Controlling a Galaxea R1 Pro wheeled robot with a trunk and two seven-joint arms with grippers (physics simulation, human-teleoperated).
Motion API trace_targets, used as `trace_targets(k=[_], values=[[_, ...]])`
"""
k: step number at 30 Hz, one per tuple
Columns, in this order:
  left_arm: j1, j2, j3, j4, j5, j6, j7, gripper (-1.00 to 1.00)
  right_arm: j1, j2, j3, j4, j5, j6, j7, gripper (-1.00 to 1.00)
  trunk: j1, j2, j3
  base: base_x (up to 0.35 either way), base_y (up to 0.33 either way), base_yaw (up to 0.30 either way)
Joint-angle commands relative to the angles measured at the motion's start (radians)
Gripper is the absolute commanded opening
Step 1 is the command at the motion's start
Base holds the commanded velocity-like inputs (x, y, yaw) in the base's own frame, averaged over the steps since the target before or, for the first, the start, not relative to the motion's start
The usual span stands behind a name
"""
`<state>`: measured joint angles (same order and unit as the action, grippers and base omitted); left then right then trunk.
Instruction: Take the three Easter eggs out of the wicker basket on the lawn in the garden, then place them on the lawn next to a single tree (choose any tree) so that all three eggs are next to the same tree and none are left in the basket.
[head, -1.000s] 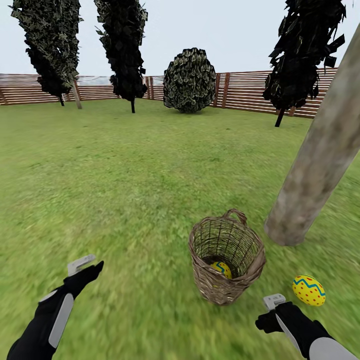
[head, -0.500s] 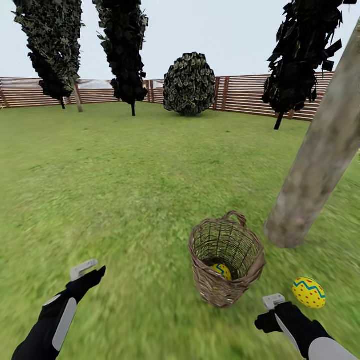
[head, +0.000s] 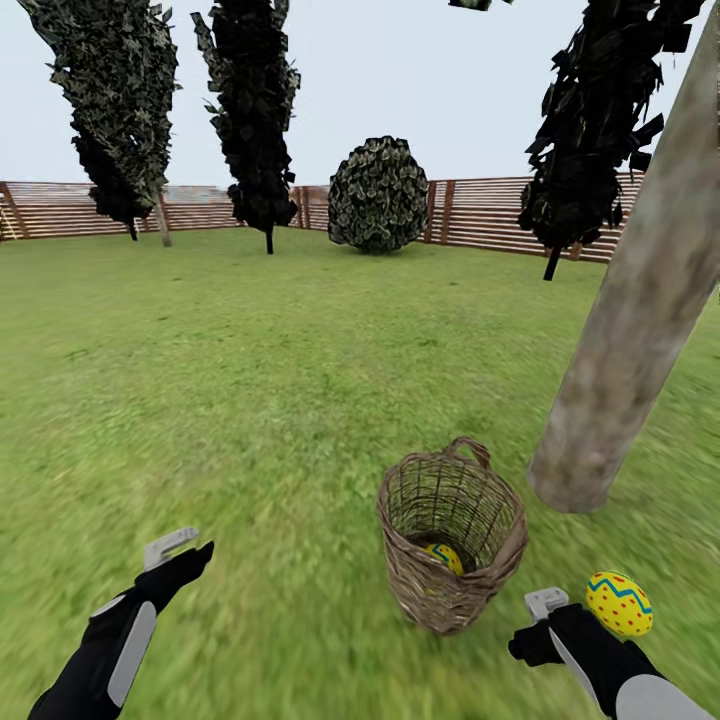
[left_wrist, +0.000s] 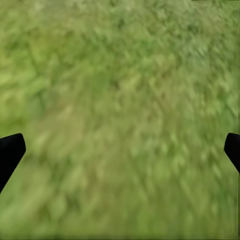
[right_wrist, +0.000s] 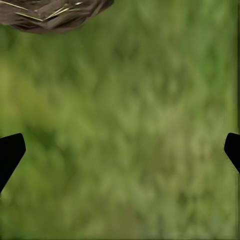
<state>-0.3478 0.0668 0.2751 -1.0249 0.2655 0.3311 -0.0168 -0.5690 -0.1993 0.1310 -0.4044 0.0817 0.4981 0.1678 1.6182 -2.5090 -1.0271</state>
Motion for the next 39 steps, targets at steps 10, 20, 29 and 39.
trace_targets(k=[10, 20, 29, 39], values=[[0.000, -0.001, 0.000, 0.016, 0.008, 0.005, 0.000, 1.00, 0.000, -0.005, 0.001, -0.002, 0.009, 0.005, 0.006, 1.00, -0.005, 0.002, 0.038, 0.000, 0.000, 0.000], [0.000, -0.002, -0.001, 0.018, 0.008, 0.005, 0.000, 1.00, 0.000, -0.008, 0.001, -0.002, 0.008, 0.005, 0.006, 1.00, -0.009, 0.004, 0.076, 0.000, 0.000, 0.000], [0.000, -0.002, -0.003, 0.032, 0.008, 0.005, 0.000, 1.00, 0.000, -0.008, 0.001, -0.002, 0.008, 0.005, 0.006, 1.00, -0.013, 0.006, 0.111, 0.000, 0.000, 0.000], [0.000, -0.019, -0.004, 0.053, 0.006, 0.002, 0.000, 1.00, 0.000, -0.008, 0.001, -0.002, 0.008, 0.005, 0.006, 1.00, -0.018, 0.009, 0.150, 0.000, 0.000, 0.000]])
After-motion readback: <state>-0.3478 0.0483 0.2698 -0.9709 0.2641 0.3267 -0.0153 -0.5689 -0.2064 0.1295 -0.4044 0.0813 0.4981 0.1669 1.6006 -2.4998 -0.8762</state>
